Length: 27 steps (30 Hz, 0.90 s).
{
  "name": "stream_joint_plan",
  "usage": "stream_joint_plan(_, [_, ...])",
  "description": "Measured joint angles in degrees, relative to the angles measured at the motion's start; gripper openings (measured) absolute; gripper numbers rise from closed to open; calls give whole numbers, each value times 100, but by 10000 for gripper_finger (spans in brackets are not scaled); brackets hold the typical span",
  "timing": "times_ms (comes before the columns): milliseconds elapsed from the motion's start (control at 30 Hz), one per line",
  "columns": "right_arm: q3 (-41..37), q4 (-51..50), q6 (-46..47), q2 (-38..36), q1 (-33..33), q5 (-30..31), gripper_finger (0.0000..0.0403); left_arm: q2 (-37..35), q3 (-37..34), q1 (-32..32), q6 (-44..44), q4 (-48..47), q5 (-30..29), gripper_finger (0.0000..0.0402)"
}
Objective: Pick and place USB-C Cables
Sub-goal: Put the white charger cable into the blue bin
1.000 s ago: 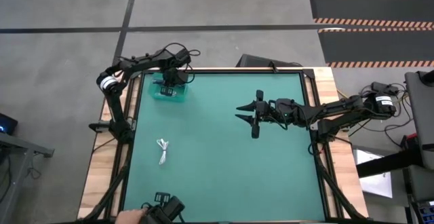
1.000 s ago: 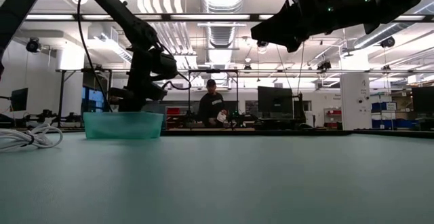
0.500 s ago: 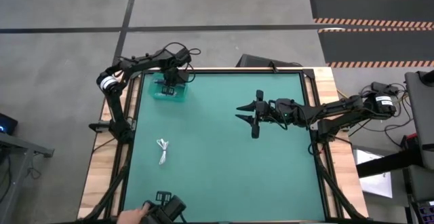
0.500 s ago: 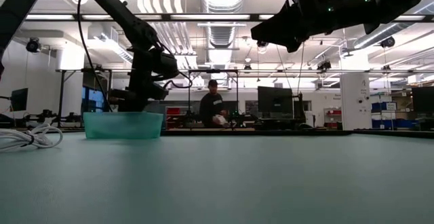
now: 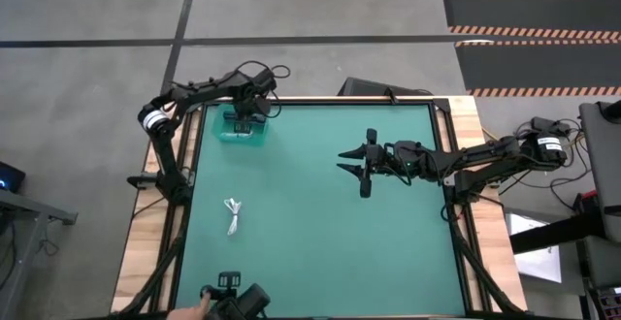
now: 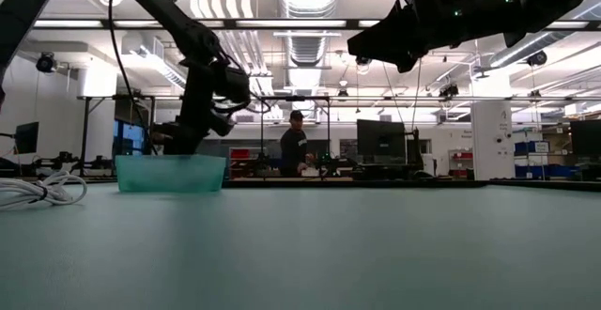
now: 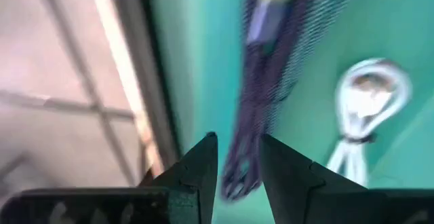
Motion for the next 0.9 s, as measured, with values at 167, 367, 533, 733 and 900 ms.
stream_joint_plan(167, [0, 0, -37, 0, 0, 2, 118, -341, 46, -319, -142, -73, -605, 92])
stream_joint_plan(367, [0, -1, -39, 0, 0, 2, 118, -1082, 33, -913, -1059, -49, -578, 92])
stream_joint_plan(533, [0, 17, -70, 0, -2, 2, 118, -1753, 24, -1598, -2148, -41, -573, 92])
stream_joint_plan(733, [0, 48, -87, 0, 0, 2, 118, -2402, -71, -2471, -3465, 57, -549, 92])
stream_joint_plan(900, [0, 46, -111, 37, 0, 1, 118, -2765, -281, -3327, -4964, 53, -547, 92])
